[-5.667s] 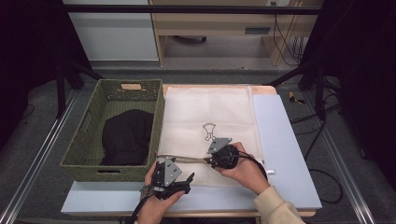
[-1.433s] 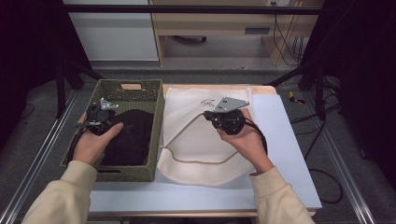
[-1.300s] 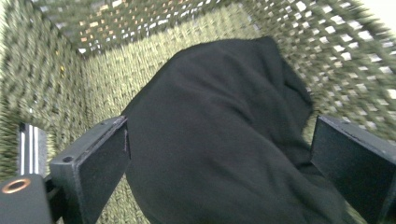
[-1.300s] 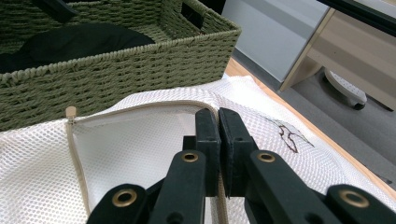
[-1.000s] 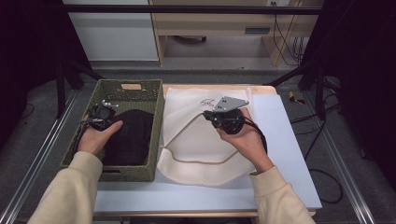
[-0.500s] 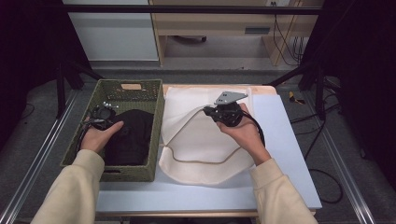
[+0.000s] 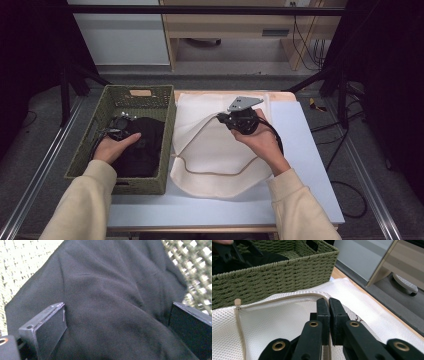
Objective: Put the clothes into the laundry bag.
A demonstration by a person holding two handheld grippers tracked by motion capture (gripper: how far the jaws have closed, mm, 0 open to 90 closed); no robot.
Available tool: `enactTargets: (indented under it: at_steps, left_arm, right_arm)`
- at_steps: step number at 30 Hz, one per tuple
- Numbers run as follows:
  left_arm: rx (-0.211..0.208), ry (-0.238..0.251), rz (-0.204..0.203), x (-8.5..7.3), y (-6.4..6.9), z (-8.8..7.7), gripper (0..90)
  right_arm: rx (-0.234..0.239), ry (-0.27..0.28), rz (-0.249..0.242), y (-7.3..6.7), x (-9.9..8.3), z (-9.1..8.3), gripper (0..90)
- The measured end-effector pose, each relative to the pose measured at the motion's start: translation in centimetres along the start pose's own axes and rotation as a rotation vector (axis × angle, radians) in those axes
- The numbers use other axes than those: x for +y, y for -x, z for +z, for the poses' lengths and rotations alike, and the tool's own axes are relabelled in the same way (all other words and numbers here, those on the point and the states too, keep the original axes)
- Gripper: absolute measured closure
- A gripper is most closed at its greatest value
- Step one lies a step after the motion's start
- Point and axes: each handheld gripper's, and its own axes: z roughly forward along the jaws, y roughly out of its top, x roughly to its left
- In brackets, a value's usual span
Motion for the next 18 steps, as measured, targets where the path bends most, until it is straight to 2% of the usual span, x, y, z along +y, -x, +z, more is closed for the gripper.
enactTargets:
  at_steps: [2, 4, 5, 6, 8, 10, 13, 16, 18]
  left_arm:
    - [0.016, 0.007, 0.001, -0.1, 0.0, 0.2, 1.1]
    - [0.029, 0.015, -0.014, -0.1, -0.2, 0.3, 0.8]
    - [0.062, 0.012, -0.019, -0.2, -0.5, 0.3, 0.8]
    - [0.062, 0.012, -0.019, -0.2, -0.5, 0.3, 0.8]
    - [0.097, -0.002, -0.037, -0.5, -0.9, 0.3, 0.8]
    - [0.11, -0.01, -0.054, -0.9, -1.3, 0.3, 0.0]
    - [0.076, -0.009, -0.075, -1.1, -1.5, 0.7, 0.0]
    - [0.044, -0.012, -0.071, -1.1, -1.3, 0.8, 0.0]
    - [0.025, -0.017, -0.051, -1.1, -1.1, 0.9, 0.5]
  right_arm:
    - [0.002, -0.002, -0.004, 0.0, 0.0, -0.1, 87.4]
    - [0.001, -0.005, -0.005, -0.1, 0.0, -0.1, 87.4]
    - [0.001, -0.01, -0.009, -0.2, 0.0, 0.0, 87.4]
    - [0.001, -0.01, -0.009, -0.2, 0.0, 0.0, 87.4]
    - [0.002, -0.011, -0.012, -0.2, 0.0, 0.0, 87.4]
    - [0.002, -0.013, -0.014, -0.3, 0.1, 0.0, 87.4]
    - [0.002, -0.017, -0.02, -0.4, 0.2, -0.2, 87.3]
    - [0.002, -0.017, -0.021, -0.4, 0.2, -0.3, 87.3]
    - [0.0, -0.016, -0.021, -0.4, 0.2, -0.3, 87.3]
